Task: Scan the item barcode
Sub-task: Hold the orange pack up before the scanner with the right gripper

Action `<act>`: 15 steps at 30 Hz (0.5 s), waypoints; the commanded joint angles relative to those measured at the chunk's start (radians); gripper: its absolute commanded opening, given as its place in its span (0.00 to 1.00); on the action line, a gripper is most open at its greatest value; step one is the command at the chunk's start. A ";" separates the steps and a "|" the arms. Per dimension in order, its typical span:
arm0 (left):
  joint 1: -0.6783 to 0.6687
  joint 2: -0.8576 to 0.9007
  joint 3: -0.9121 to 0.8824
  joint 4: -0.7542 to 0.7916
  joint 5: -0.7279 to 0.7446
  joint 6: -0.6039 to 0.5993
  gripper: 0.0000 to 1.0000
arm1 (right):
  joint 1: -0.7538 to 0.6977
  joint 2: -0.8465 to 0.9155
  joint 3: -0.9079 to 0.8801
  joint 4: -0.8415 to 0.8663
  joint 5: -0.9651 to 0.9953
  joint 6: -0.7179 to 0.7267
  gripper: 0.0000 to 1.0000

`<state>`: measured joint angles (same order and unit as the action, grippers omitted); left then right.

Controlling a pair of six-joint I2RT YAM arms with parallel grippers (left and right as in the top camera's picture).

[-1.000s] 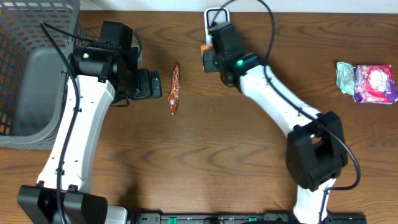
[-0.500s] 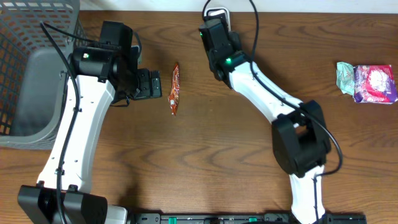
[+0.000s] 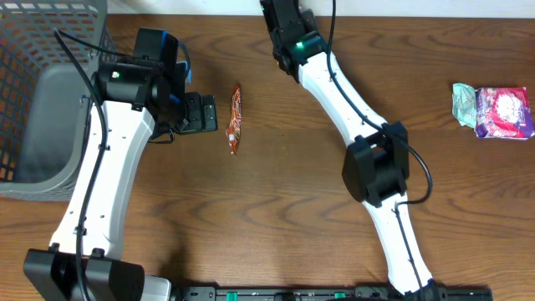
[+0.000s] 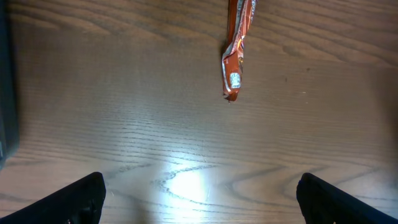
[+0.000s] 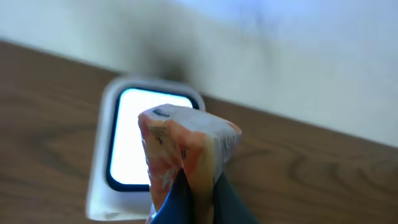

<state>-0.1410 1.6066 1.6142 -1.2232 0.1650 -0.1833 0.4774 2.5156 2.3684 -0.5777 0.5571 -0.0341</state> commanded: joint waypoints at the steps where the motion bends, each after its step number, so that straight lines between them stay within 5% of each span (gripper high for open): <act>1: 0.000 0.002 -0.003 -0.003 -0.010 -0.005 0.98 | -0.019 0.037 0.025 -0.019 0.013 -0.008 0.01; 15: 0.000 0.002 -0.003 -0.003 -0.010 -0.005 0.98 | -0.077 0.031 0.106 -0.137 0.060 0.144 0.01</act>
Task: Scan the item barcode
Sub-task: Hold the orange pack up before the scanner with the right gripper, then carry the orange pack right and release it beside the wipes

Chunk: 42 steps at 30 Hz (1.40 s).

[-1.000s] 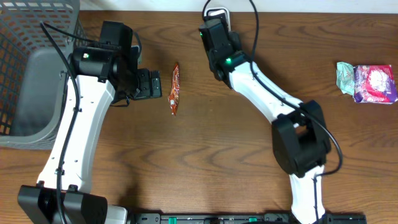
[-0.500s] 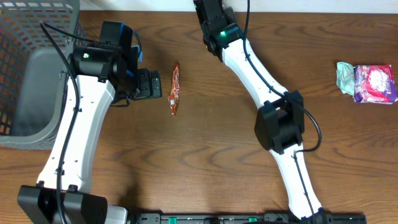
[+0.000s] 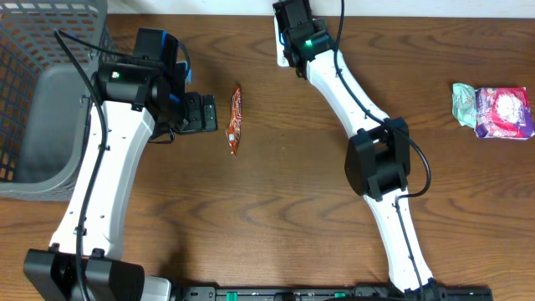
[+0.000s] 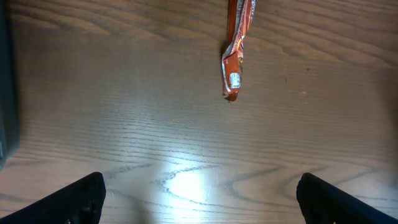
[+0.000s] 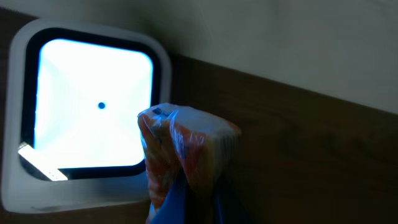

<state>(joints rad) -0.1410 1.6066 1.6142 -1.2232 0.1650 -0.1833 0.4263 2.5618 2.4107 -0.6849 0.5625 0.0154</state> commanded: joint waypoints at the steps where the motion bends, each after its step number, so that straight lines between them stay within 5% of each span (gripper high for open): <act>1: 0.000 0.002 -0.003 -0.003 -0.010 -0.005 0.98 | -0.039 -0.017 0.085 -0.063 0.061 0.137 0.01; 6: 0.000 0.002 -0.003 -0.003 -0.010 -0.005 0.98 | -0.154 -0.019 0.219 -0.277 0.040 0.238 0.01; 13: 0.000 0.002 -0.003 -0.003 -0.010 -0.005 0.98 | -0.328 -0.017 0.235 -0.513 0.041 0.138 0.01; 28: 0.000 0.002 -0.003 -0.003 -0.010 -0.005 0.98 | -0.614 -0.015 -0.004 -0.631 -0.085 -0.035 0.01; 31: 0.000 0.002 -0.003 -0.003 -0.010 -0.005 0.98 | -0.642 -0.015 -0.079 -0.593 -0.083 -0.035 0.13; 33: 0.000 0.002 -0.003 -0.003 -0.010 -0.005 0.98 | -0.652 -0.015 -0.102 -0.584 -0.082 -0.035 0.35; 34: 0.000 0.002 -0.003 -0.003 -0.010 -0.005 0.98 | -0.655 -0.015 -0.103 -0.584 -0.082 -0.035 0.56; 35: 0.000 0.002 -0.003 -0.003 -0.010 -0.005 0.98 | -0.655 -0.015 -0.103 -0.584 -0.074 -0.033 0.99; 42: 0.000 0.002 -0.003 -0.003 -0.010 -0.005 0.98 | -0.634 -0.044 -0.038 -0.620 0.006 0.042 0.99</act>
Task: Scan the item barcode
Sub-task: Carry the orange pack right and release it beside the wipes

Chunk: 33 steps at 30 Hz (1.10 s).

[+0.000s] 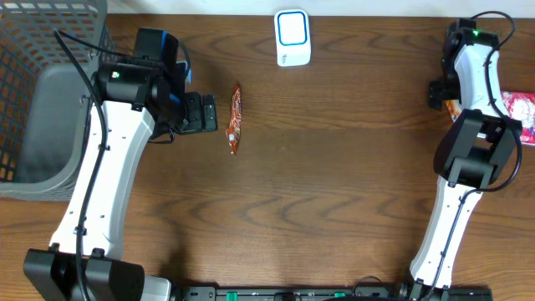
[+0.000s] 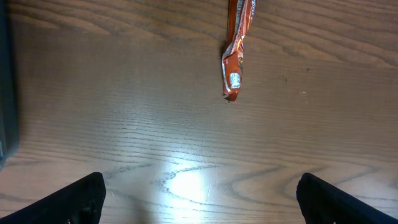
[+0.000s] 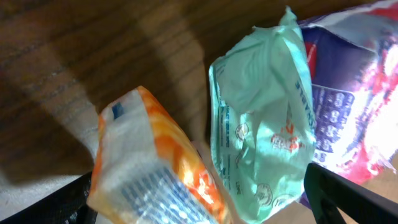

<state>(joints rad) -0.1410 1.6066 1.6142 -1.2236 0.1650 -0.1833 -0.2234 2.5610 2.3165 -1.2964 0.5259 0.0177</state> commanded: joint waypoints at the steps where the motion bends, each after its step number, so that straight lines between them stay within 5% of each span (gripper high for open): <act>1: 0.000 0.002 -0.003 -0.002 -0.010 -0.005 0.98 | 0.021 -0.049 0.070 -0.014 0.042 0.050 0.99; 7: 0.000 0.002 -0.003 -0.002 -0.010 -0.005 0.98 | 0.072 -0.114 0.140 -0.032 -0.055 0.063 0.96; 8: 0.000 0.002 -0.003 -0.002 -0.010 -0.005 0.98 | 0.080 -0.127 0.141 -0.032 -0.077 0.064 0.90; 11: 0.000 0.002 -0.003 -0.002 -0.010 -0.005 0.98 | 0.109 -0.156 0.141 -0.032 -0.134 0.064 0.52; 18: 0.000 0.002 -0.003 -0.002 -0.010 -0.005 0.98 | 0.145 -0.153 0.140 -0.108 -0.158 0.064 0.16; 33: 0.000 0.002 -0.003 -0.002 -0.010 -0.005 0.98 | 0.014 -0.152 -0.198 0.065 -0.170 0.154 0.08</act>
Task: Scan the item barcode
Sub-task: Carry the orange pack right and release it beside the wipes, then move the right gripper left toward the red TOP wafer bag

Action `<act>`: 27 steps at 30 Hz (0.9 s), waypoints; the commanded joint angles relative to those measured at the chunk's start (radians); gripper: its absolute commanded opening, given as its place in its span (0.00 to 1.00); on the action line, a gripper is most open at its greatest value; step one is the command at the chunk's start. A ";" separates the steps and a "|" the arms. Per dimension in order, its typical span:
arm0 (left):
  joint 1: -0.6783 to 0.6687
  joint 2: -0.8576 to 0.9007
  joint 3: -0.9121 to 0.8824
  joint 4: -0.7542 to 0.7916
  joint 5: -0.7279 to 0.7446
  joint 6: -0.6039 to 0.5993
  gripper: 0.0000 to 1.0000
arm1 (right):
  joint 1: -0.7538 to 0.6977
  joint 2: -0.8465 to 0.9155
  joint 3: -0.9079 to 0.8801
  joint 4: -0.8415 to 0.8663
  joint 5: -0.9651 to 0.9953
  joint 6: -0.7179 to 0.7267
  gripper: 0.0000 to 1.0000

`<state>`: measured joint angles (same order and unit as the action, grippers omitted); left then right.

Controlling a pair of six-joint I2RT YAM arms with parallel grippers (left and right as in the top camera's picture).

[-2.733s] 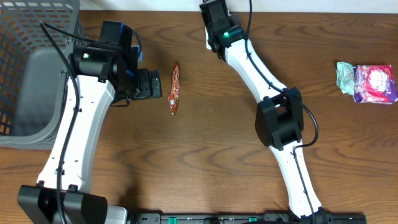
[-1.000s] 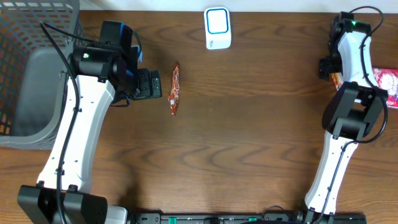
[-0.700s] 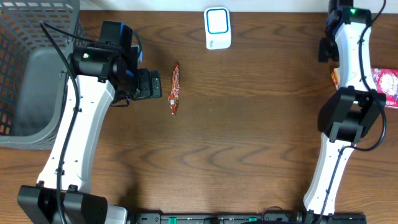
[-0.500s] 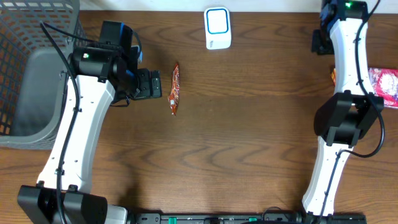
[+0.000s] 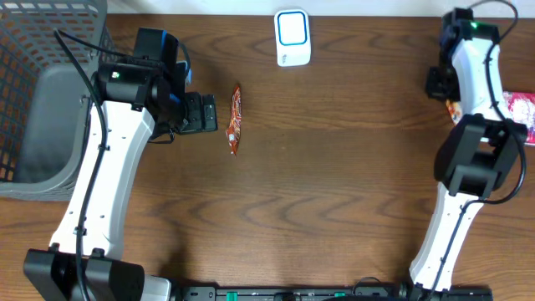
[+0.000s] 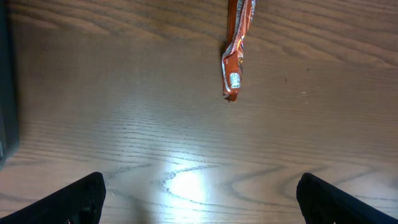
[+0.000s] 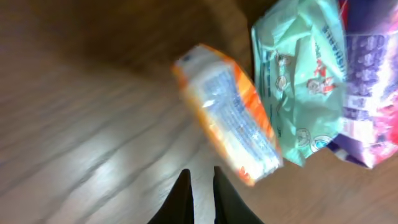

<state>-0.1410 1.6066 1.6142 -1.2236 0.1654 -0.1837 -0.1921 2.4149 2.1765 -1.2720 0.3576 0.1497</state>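
An orange-and-white snack pack (image 7: 230, 118) lies on the table against a mint-green pack (image 7: 305, 81) and a purple pack (image 7: 367, 93) at the far right. My right gripper (image 7: 201, 193) hovers just beside the orange pack, its fingers shut with nothing between them; overhead the right gripper (image 5: 439, 84) sits at the table's right end. The white barcode scanner (image 5: 292, 37) stands at the back centre. A slim orange-red wrapper (image 6: 236, 50) lies ahead of my left gripper (image 6: 200, 193), which is open and empty.
A grey wire basket (image 5: 33, 100) fills the back left corner beside the left arm. The purple pack (image 5: 518, 107) lies near the right table edge. Bare wood stretches between the slim wrapper (image 5: 236, 117) and the right arm.
My right gripper's fingers, spread wide around the orange pack then, are now shut and drawn slightly back from it. The pack lies free beside the green one. The left arm is unchanged.
My right gripper held the orange pack in front of the lit scanner at the back centre, then closer over its window. Later it was at the far right, open with the pack by the green one. Now it is shut and empty. The left arm stayed still.
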 commanded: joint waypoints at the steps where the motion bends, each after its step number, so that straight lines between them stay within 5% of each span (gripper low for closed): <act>1: 0.000 0.002 -0.003 -0.002 -0.010 -0.005 0.98 | -0.023 -0.006 -0.076 0.062 -0.002 0.022 0.07; 7: 0.000 0.002 -0.003 -0.002 -0.010 -0.005 0.98 | -0.047 -0.006 -0.124 0.178 0.000 0.021 0.07; 19: 0.000 0.002 -0.003 -0.002 -0.010 -0.005 0.98 | -0.031 -0.042 0.045 0.098 -0.035 0.021 0.27; 22: 0.000 0.002 -0.003 -0.002 -0.010 -0.005 0.98 | -0.015 -0.050 0.087 0.053 -0.166 0.003 0.45; 27: 0.000 0.002 -0.003 -0.002 -0.010 -0.005 0.98 | 0.018 -0.051 0.100 0.010 -0.529 -0.040 0.61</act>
<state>-0.1410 1.6066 1.6142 -1.2236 0.1654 -0.1837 -0.2050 2.3978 2.2574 -1.2503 0.1070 0.1398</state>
